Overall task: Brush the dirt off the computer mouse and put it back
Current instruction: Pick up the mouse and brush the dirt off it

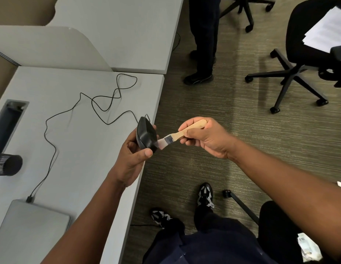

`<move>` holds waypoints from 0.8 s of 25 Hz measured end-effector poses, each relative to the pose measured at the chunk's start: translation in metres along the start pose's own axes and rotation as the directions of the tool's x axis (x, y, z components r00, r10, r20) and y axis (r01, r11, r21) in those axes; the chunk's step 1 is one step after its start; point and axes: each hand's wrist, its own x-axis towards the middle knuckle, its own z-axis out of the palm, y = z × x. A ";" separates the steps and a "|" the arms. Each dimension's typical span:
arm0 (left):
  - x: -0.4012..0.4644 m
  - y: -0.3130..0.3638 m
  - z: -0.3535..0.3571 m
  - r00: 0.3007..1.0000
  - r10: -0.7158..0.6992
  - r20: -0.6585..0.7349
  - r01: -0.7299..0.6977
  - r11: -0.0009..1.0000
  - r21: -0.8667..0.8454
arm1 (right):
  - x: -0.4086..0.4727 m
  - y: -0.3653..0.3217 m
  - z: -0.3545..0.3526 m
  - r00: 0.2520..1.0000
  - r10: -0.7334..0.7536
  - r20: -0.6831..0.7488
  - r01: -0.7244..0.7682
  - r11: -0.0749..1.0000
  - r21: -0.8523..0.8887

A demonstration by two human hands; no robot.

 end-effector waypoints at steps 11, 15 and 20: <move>0.001 -0.003 0.002 0.999 -0.016 -0.032 0.016 1.000 0.020 | -0.003 -0.016 0.004 0.975 -0.089 0.204 0.100 0.994 -0.045; 0.001 -0.003 0.002 0.999 0.001 -0.048 0.000 1.000 0.020 | -0.003 -0.018 -0.001 0.975 -0.088 0.206 0.165 0.903 -0.396; 0.005 -0.002 0.003 0.997 -0.012 -0.078 0.013 1.000 0.020 | -0.005 -0.024 -0.003 0.969 -0.101 0.227 0.150 0.966 -0.211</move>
